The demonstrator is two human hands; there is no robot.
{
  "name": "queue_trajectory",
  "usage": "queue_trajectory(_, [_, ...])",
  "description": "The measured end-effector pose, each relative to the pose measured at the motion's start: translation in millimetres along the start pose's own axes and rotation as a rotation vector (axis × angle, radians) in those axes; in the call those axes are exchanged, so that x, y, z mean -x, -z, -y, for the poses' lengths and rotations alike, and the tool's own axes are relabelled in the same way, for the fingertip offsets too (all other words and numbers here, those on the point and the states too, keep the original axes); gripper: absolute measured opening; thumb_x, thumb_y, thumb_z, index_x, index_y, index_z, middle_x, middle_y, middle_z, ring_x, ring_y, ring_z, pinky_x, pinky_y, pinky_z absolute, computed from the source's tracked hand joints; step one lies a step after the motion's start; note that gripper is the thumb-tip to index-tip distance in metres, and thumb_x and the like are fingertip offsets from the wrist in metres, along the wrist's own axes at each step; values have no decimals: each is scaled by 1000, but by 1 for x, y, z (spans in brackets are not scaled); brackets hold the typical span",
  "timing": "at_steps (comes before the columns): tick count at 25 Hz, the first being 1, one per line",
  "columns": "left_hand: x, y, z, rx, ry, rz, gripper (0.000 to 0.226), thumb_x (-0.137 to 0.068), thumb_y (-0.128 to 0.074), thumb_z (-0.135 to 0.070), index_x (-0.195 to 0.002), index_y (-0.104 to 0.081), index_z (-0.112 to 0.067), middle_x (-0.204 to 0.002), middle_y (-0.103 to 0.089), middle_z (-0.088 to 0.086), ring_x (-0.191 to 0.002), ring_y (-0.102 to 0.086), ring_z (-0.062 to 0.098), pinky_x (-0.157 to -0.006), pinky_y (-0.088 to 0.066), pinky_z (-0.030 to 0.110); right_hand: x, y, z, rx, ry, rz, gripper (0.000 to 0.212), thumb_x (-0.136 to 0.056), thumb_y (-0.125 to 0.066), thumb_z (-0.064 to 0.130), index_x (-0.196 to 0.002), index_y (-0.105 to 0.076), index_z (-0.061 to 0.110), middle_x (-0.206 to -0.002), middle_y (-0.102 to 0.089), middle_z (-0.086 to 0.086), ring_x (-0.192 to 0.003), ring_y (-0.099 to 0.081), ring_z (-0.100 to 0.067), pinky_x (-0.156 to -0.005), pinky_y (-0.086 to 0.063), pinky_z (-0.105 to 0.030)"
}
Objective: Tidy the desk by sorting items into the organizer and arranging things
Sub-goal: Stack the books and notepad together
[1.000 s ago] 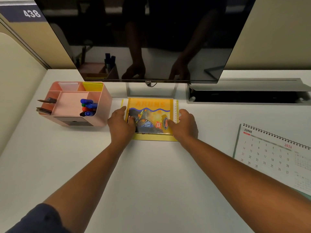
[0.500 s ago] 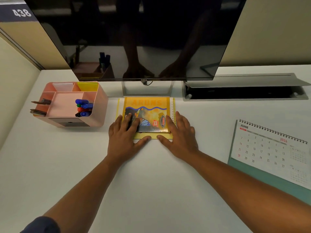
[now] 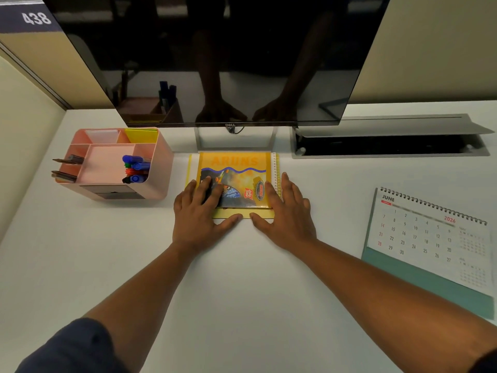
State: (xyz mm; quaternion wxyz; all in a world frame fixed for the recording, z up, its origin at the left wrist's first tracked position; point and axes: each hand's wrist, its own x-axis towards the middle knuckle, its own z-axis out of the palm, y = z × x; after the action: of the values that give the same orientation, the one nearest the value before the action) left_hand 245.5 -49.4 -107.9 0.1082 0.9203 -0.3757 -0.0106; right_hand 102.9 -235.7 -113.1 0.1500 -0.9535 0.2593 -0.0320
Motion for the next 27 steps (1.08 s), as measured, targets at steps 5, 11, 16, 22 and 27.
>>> queue_trajectory(5, [0,-1,2,-20,-17,-4,89,-80,-39,-88,-152,-35,-36,-165,-22,-1,-152,-14,34,-118,-23,55,0,1,3,27,2,6,90,-81,-39,82,-155,-24,33,-166,-12,-11,-150,-16,-29,-108,-31,-51])
queue_trajectory(11, [-1,-3,2,-15,-4,-14,87,-79,-39,-89,-147,-44,-36,-160,-34,0,-148,-26,35,-115,-29,55,0,2,4,52,4,-9,88,-81,-38,83,-154,-28,34,-163,-21,-11,-149,-17,-28,-109,-28,-50])
queue_trajectory(16, [-1,-3,2,-10,-3,-24,86,-78,-40,-89,-146,-45,-36,-159,-36,0,-147,-27,35,-114,-29,54,-1,1,4,56,2,-16,88,-80,-38,83,-153,-28,34,-162,-24,-11,-148,-19,-28,-110,-29,-50])
queue_trajectory(22, [-2,-3,2,-9,1,-13,88,-77,-40,-90,-147,-43,-37,-159,-35,0,-148,-26,35,-115,-28,55,-1,1,5,68,-3,-14,87,-80,-37,83,-152,-28,35,-162,-25,-10,-148,-19,-28,-109,-29,-50])
queue_trajectory(27, [-2,-2,2,-16,6,0,88,-77,-38,-90,-147,-43,-37,-159,-35,-1,-147,-26,35,-116,-28,54,-1,1,4,75,0,-24,87,-80,-38,83,-152,-29,35,-160,-27,-10,-147,-22,-29,-108,-30,-50])
